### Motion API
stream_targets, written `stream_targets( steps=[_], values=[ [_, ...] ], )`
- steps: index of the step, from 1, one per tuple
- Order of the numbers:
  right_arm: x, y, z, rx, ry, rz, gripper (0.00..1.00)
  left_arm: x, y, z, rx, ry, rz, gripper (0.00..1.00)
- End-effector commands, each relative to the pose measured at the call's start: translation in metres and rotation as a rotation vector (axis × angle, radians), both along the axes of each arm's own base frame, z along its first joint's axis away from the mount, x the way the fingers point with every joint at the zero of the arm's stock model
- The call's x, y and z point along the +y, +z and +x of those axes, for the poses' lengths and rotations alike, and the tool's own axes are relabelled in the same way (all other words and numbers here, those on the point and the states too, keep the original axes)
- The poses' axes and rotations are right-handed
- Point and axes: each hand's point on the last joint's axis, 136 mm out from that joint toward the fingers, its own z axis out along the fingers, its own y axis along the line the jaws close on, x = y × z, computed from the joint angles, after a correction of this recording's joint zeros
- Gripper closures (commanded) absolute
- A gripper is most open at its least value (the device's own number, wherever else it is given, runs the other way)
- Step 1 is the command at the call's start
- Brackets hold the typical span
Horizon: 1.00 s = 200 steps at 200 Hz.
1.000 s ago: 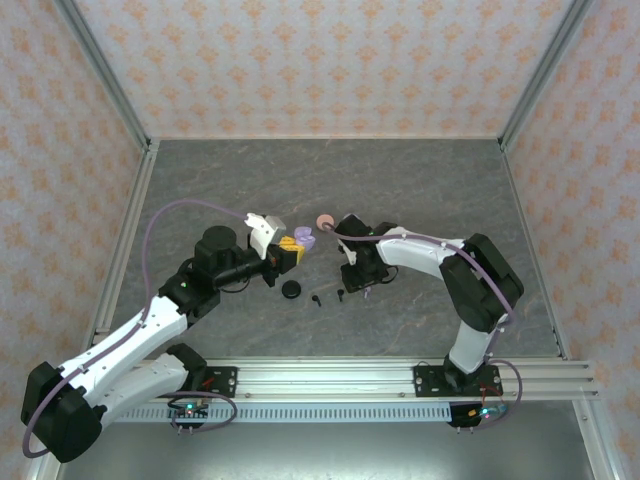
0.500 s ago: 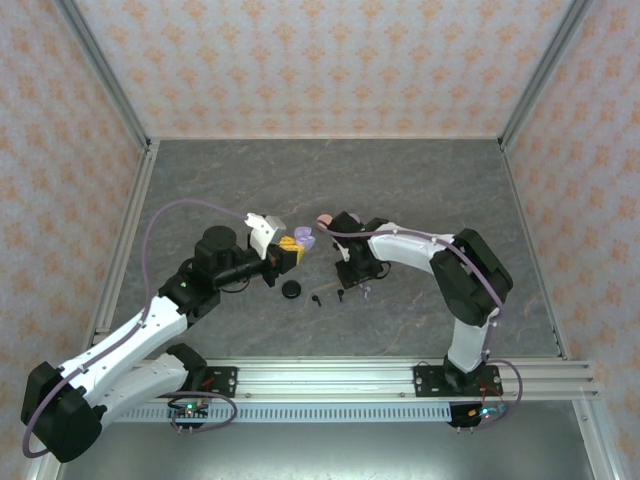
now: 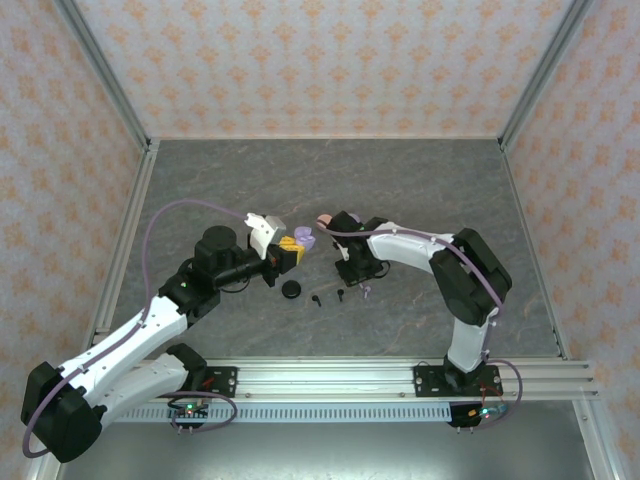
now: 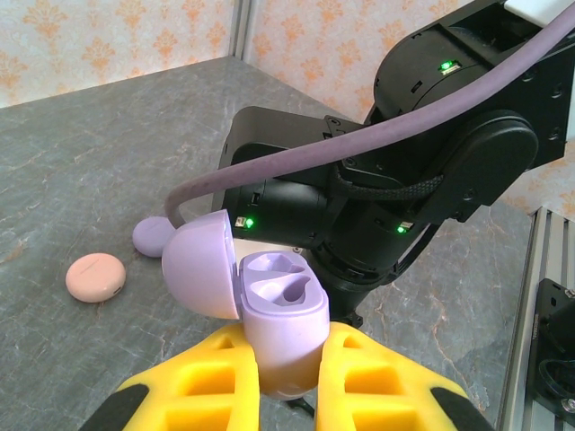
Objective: Insert the wireless bluetooth earbuds into the charging case
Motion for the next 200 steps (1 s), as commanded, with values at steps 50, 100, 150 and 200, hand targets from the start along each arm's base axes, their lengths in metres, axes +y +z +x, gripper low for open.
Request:
stream_targets(
  steps=[50, 100, 150, 200],
  values=[
    [0.007, 0.059, 0.007, -0.144, -0.040, 0.128, 0.78, -0.004, 0.014, 0.005, -0.028, 0.009, -0.032, 1.00],
    [0.012, 0.130, 0.018, -0.316, -0.119, 0.335, 0.78, -0.012, 0.008, 0.014, -0.016, 0.007, -0.071, 1.00],
    [0.016, 0.215, 0.012, -0.455, -0.165, 0.601, 0.78, -0.026, 0.003, 0.023, -0.013, -0.016, -0.105, 1.00],
    [0.039, 0.275, 0.000, -0.485, -0.133, 0.877, 0.78, -0.046, 0.005, 0.023, -0.030, -0.070, -0.115, 1.00]
  ],
)
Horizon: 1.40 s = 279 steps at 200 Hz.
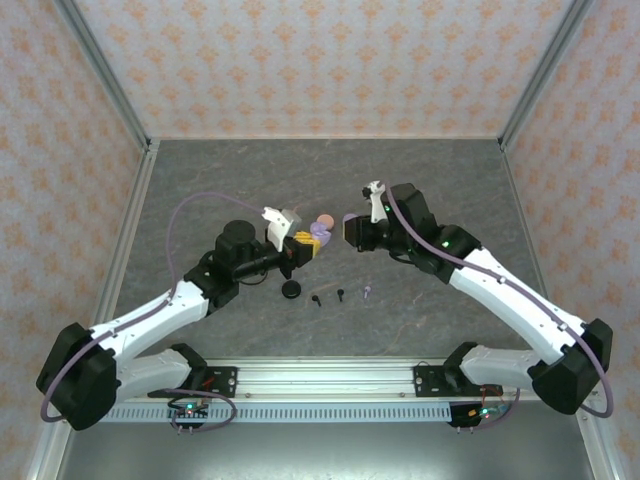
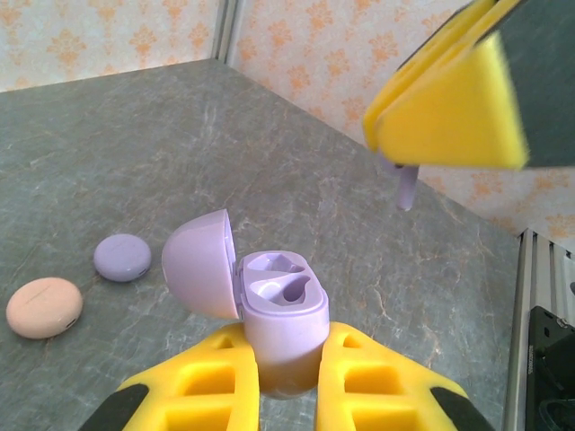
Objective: Insert the wireless bluetooth earbuds into the charging case
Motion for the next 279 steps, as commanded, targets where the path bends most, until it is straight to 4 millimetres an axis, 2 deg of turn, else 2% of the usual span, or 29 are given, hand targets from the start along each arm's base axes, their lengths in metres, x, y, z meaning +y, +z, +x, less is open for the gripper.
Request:
stream_targets(
  steps=[1, 23, 48, 141, 258, 276, 279],
  values=[
    [0.015, 0.029, -0.005, -0.028, 0.045, 0.152, 0.78, -0.013, 0.019, -0.001, -0.061, -0.041, -0.051, 1.00],
    [0.023, 0.039, -0.006, -0.046, 0.069, 0.202, 0.78, -0.021, 0.019, -0.002, -0.064, -0.064, -0.044, 1.00],
    [0.029, 0.041, -0.006, -0.057, 0.081, 0.220, 0.78, -0.029, 0.020, -0.003, -0.065, -0.081, -0.042, 1.00],
    [0.031, 0.001, -0.002, 0.013, 0.071, 0.174, 0.78, -0.031, 0.026, -0.004, -0.078, -0.083, -0.050, 1.00],
    [0.029, 0.012, 0.008, -0.063, 0.047, 0.170, 0.78, -0.032, 0.027, -0.007, -0.080, -0.096, -0.046, 1.00],
    [0.029, 0.012, 0.007, -0.062, 0.048, 0.168, 0.78, -0.032, 0.028, -0.008, -0.083, -0.097, -0.049, 1.00],
    [0.032, 0.004, 0.010, -0.047, 0.047, 0.156, 0.78, -0.032, 0.028, -0.008, -0.082, -0.097, -0.049, 1.00]
  ],
)
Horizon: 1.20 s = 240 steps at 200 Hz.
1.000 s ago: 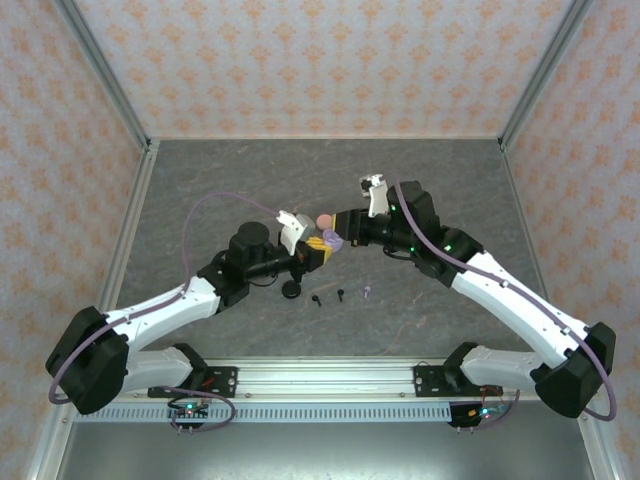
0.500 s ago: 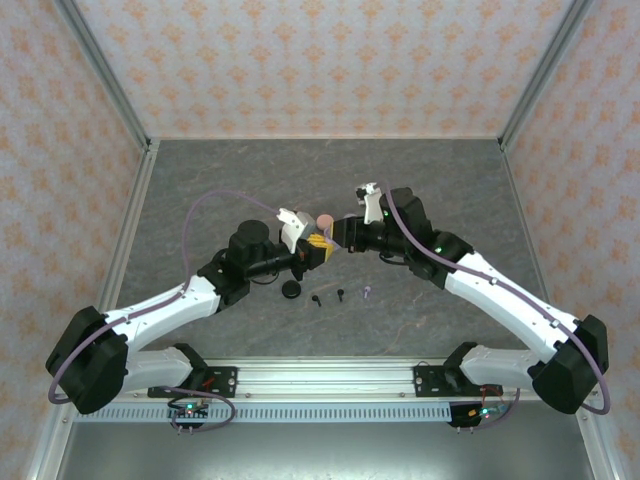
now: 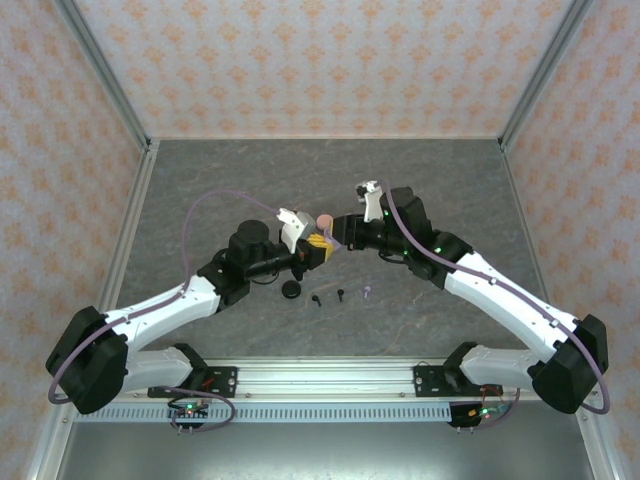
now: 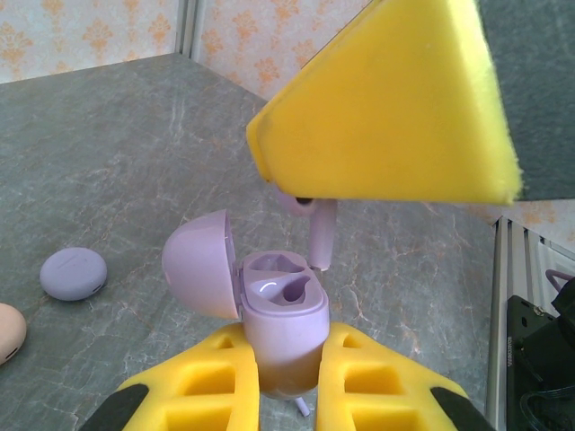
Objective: Insert the wireless bluetooth earbuds into the charging case
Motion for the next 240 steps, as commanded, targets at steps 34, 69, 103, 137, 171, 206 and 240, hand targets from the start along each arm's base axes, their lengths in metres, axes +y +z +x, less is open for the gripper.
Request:
stream_targets(
  steps=[34, 69, 103, 137, 171, 206, 240],
  values=[
    [0.007, -0.007, 0.008, -0.016, 0.002, -0.015, 0.78, -0.005, 0.036, -0.005, -0.087, -0.031, -0.060, 1.00],
    [0.009, -0.015, 0.005, 0.011, 0.016, -0.015, 0.78, -0.004, 0.039, -0.006, -0.097, -0.024, -0.065, 1.00],
    [0.007, -0.017, 0.003, 0.023, 0.015, -0.014, 0.78, -0.002, 0.039, -0.005, -0.100, -0.014, -0.068, 1.00],
    [0.006, -0.016, 0.003, 0.015, 0.004, 0.004, 0.78, -0.003, 0.042, -0.005, -0.102, -0.013, -0.078, 1.00],
    [0.008, -0.014, 0.001, 0.021, 0.015, 0.021, 0.78, -0.002, 0.044, -0.003, -0.104, -0.002, -0.091, 1.00],
    [0.008, -0.013, -0.002, 0.025, 0.019, 0.034, 0.78, 0.000, 0.048, -0.002, -0.113, 0.015, -0.119, 1.00],
    [0.007, -0.019, -0.001, 0.034, 0.010, 0.035, 0.78, 0.000, 0.053, -0.003, -0.118, 0.018, -0.140, 1.00]
  ],
)
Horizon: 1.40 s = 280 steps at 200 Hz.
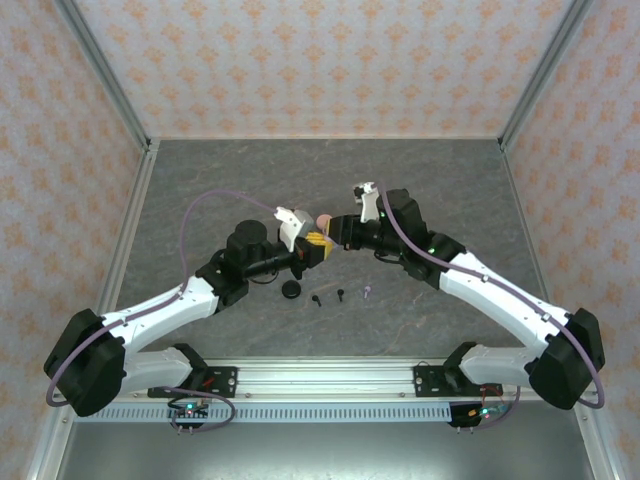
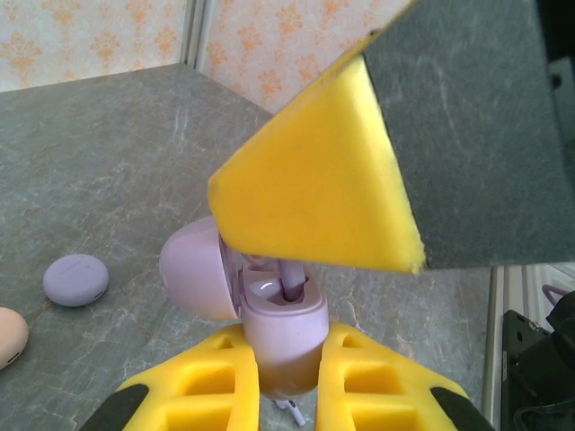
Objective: Insert the wireless bluetooth earbuds into the charging case
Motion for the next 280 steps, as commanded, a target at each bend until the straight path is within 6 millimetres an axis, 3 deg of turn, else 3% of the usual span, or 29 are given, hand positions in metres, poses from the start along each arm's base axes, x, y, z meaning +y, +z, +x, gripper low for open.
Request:
stream_targets(
  steps=[1, 9, 41, 63, 91, 117, 139, 167, 189, 241, 280],
  values=[
    [-0.001, -0.008, -0.006, 0.023, 0.007, 0.005, 0.78, -0.001, 0.043, -0.004, -0.117, -0.001, -0.107, 1.00],
    [-0.003, 0.002, -0.009, 0.001, 0.006, 0.025, 0.78, -0.001, 0.044, -0.003, -0.119, 0.001, -0.110, 1.00],
    [-0.006, 0.002, -0.010, -0.001, -0.003, 0.030, 0.76, -0.001, 0.044, -0.003, -0.118, 0.002, -0.112, 1.00],
    [-0.006, 0.001, -0.010, 0.005, -0.004, 0.024, 0.70, -0.001, 0.044, -0.004, -0.117, -0.001, -0.110, 1.00],
    [-0.014, 0.014, -0.009, -0.024, -0.022, 0.011, 0.57, -0.001, 0.041, -0.004, -0.113, 0.000, -0.099, 1.00],
    [-0.039, 0.028, -0.006, -0.065, -0.102, -0.041, 0.48, 0.000, 0.038, -0.003, -0.112, 0.004, -0.084, 1.00],
    [-0.072, 0.021, -0.008, -0.050, -0.206, -0.135, 0.46, 0.004, 0.035, -0.003, -0.115, 0.024, -0.064, 1.00],
    [-0.114, -0.017, -0.016, 0.041, -0.322, -0.344, 0.47, 0.015, 0.030, -0.006, -0.129, 0.062, -0.035, 1.00],
    [-0.129, -0.056, -0.025, 0.148, -0.349, -0.467, 0.48, 0.024, 0.026, -0.009, -0.138, 0.089, -0.017, 1.00],
    [-0.115, -0.152, -0.036, 0.420, -0.291, -0.598, 0.53, 0.039, 0.029, -0.017, -0.173, 0.127, -0.004, 1.00],
    [-0.098, -0.198, -0.032, 0.501, -0.265, -0.647, 0.56, 0.042, 0.028, -0.019, -0.182, 0.129, 0.011, 1.00]
  ],
)
